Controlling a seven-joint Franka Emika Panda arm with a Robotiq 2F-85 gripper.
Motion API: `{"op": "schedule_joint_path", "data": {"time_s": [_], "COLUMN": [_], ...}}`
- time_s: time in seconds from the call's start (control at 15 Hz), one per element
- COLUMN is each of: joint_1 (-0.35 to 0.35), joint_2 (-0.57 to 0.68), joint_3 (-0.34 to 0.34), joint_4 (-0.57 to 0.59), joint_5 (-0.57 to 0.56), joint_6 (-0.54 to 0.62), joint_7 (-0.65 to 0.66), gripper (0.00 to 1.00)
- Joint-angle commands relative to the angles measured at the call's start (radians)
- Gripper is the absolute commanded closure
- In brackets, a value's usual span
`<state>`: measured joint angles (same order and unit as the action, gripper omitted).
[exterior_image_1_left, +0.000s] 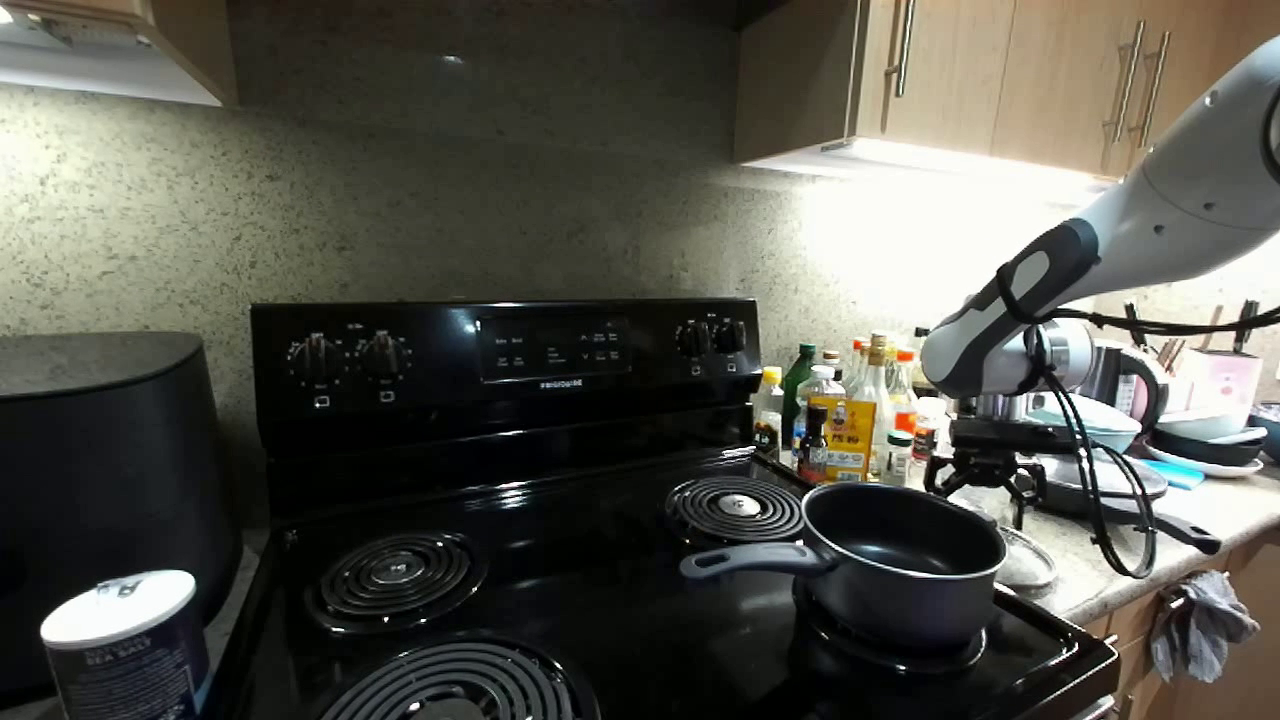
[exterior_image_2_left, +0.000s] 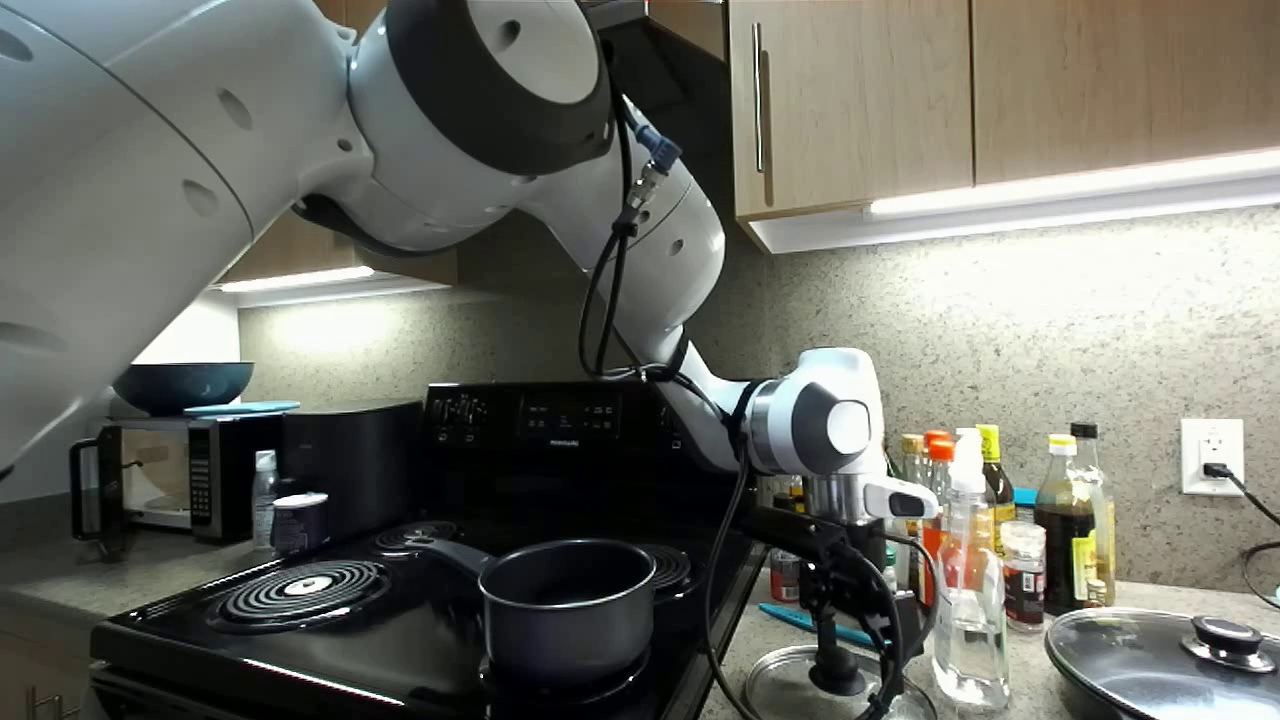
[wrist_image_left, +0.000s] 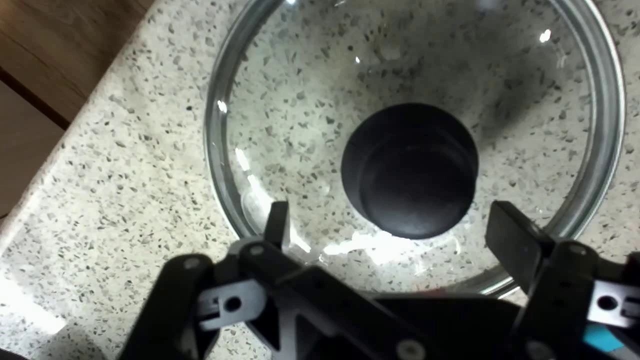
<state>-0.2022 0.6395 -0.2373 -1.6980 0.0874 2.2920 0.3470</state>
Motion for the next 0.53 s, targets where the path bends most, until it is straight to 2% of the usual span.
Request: {"op": "schedule_joint_path", "data": {"time_s": [0.0,0.27,0.33,0.47], "joint_1": [-0.031,-0.028,-0.021,-0.02], "joint_2": [-0.058,-0.061,-0.022,-0.023], "joint_3": [0.022,0.017,0.006,0.007], "joint_4": [-0.073,-0.081,-0.028,-0.03], "joint_5": [0.021,0.013,0.001,0.002], "joint_6": [0.043,0.059,0.023,0.028], "joint_7": [-0.085,-0.091,-0.059,-0.06], "gripper": [0.0,0.0,0.0,0.0]}}
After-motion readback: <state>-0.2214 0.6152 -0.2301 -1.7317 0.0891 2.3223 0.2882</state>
